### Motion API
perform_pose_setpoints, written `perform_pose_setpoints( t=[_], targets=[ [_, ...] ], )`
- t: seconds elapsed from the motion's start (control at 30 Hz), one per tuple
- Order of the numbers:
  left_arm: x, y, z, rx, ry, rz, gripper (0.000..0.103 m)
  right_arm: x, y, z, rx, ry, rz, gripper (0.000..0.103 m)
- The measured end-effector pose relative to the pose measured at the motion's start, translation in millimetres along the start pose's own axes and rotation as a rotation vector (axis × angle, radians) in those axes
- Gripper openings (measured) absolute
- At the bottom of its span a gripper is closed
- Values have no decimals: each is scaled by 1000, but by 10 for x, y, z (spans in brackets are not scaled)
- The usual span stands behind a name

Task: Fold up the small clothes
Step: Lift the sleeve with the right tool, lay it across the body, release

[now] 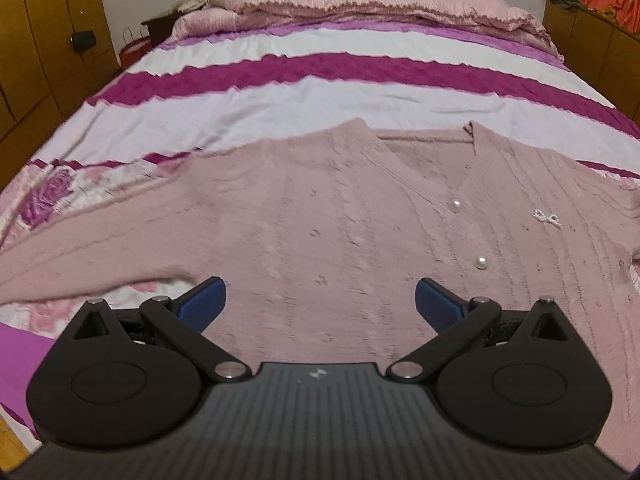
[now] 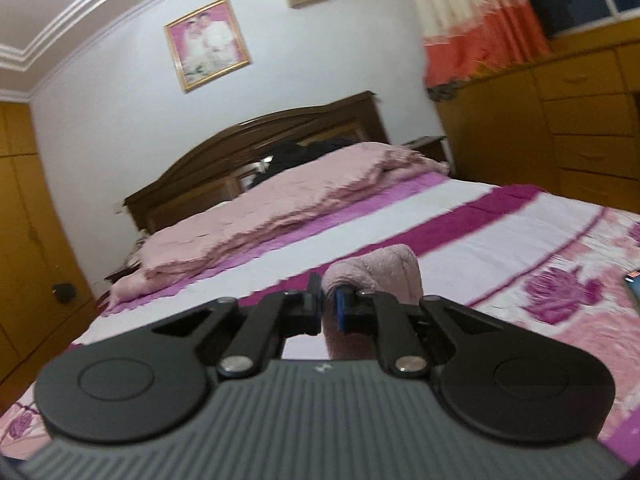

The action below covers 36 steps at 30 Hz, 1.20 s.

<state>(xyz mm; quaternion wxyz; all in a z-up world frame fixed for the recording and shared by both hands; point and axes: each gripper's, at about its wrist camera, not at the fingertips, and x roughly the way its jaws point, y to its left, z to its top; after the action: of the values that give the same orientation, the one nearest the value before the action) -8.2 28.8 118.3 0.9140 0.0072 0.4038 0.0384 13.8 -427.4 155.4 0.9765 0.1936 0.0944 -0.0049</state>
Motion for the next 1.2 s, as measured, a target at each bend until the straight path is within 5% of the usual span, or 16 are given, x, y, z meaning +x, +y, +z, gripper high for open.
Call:
perform_pose_setpoints(
  t=[0.4,0.63,0.9,1.07,1.2],
  targets=[
    [-128,595,-78,-22,-31,68,103,382,1451,-452,-161,85,235,10],
    [43,802,-154,-45,-8,84,103,752,2039,-1302,-207,305,357,10],
    [220,823,-154,-38,16,76,103,972,2169,-2037,-213,587,385,14],
    [247,702,-105,-25,16,69,103,788,2115,-2057,-205,593,432,66],
    [223,580,-55,-6,13,66,103,597,2057,-1988,-213,589,432,67]
  ],
)
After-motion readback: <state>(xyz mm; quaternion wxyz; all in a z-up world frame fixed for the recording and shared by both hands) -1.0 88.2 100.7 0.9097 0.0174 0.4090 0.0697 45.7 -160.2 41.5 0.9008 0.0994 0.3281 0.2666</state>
